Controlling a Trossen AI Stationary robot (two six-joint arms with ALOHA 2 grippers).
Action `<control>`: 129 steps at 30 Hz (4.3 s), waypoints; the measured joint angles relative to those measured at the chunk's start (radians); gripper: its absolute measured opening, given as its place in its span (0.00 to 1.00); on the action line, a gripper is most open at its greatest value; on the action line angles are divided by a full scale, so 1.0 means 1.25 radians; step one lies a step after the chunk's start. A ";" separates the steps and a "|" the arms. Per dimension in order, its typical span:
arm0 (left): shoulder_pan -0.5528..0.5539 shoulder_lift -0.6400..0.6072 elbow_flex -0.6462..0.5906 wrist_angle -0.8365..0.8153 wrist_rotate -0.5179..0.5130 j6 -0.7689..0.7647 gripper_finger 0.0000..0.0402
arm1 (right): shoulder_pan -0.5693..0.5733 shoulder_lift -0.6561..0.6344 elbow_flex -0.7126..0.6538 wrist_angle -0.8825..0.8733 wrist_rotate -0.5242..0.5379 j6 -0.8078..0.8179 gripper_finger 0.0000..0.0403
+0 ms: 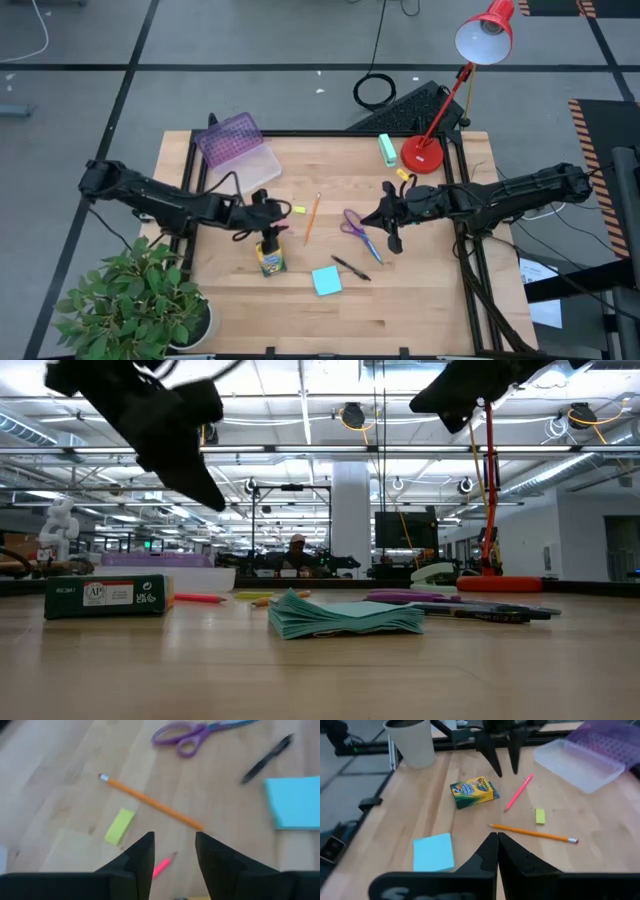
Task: Pack school essentials
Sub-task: Put the pink pencil into the purple supply box
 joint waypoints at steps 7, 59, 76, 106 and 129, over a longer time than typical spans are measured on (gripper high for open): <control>0.055 0.054 0.012 -0.022 0.109 -0.005 0.37 | 0.000 0.000 0.000 0.000 0.000 -0.041 0.00; 0.065 0.248 0.083 -0.259 -0.037 0.258 0.33 | 0.000 0.000 0.000 -0.024 -0.001 -0.019 0.00; 0.131 0.248 0.083 -0.263 0.067 0.401 0.33 | 0.000 0.000 0.000 -0.024 0.000 -0.024 0.00; 0.163 0.296 0.085 -0.227 0.119 0.444 0.22 | 0.000 0.000 0.000 -0.024 0.001 -0.024 0.00; 0.197 0.296 0.085 -0.233 0.187 0.419 0.10 | 0.000 0.000 0.000 -0.024 0.001 -0.024 0.00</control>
